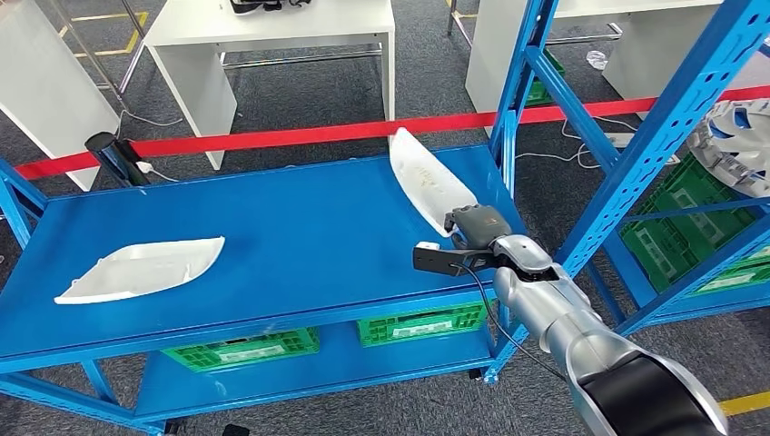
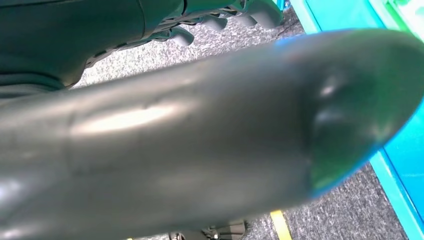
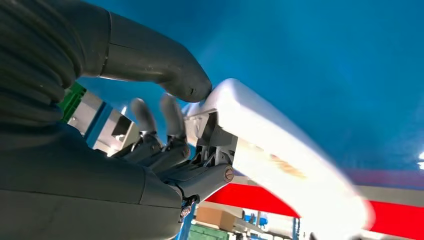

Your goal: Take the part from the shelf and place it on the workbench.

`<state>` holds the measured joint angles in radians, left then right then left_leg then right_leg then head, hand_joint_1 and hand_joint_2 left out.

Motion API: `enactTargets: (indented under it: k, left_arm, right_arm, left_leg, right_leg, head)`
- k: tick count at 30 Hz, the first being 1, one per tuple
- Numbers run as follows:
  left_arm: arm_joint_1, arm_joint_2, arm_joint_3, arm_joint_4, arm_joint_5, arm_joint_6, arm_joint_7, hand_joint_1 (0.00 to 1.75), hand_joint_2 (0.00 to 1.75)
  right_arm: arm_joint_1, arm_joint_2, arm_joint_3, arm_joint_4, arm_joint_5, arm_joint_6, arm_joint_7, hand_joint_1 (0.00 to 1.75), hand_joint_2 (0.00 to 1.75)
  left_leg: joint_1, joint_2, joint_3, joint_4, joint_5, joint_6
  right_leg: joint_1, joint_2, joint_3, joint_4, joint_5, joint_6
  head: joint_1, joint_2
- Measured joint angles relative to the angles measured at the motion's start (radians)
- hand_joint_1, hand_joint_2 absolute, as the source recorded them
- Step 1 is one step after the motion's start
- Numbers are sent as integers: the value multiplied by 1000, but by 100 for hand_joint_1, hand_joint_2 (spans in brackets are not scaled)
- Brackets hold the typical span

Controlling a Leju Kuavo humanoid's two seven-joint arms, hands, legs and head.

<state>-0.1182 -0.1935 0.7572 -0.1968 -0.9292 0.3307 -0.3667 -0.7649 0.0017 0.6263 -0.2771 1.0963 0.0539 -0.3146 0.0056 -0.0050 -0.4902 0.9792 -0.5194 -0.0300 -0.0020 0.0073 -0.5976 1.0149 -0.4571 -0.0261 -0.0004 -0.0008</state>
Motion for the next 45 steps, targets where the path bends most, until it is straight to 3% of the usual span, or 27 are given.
enactTargets:
  k: [4,11,31,36,45]
  left_arm:
    - [0,-1,0,0,3,15,-8,0,175]
    - [0,-2,1,0,-1,55,-46,0,175]
    - [-1,-2,1,0,-4,37,-67,0,175]
    - [-7,-2,1,0,-3,29,-41,0,175]
    - [-9,-2,1,0,-4,29,-34,0,175]
  right_arm:
    - [-1,0,0,0,4,-3,-4,175,175]
    - [-2,0,0,0,8,-3,-17,175,175]
    - [-19,0,0,-2,10,-7,-27,175,175]
    - [-67,23,-9,-27,-2,-55,-32,175,175]
    - [-110,50,-25,-45,-6,-61,-35,175,175]
  left_leg:
    - [0,0,0,0,0,0]
    - [0,0,0,0,0,0]
    - [0,0,0,0,0,0]
    - [0,0,0,0,0,0]
    - [0,0,0,0,0,0]
  right_leg:
    - [0,0,0,0,0,0]
    - [0,0,0,0,0,0]
    - [0,0,0,0,0,0]
    - [0,0,0,0,0,0]
    - [0,0,0,0,0,0]
  head:
    - [0,0]
    - [0,0]
    - [0,0]
    - [0,0]
    - [0,0]
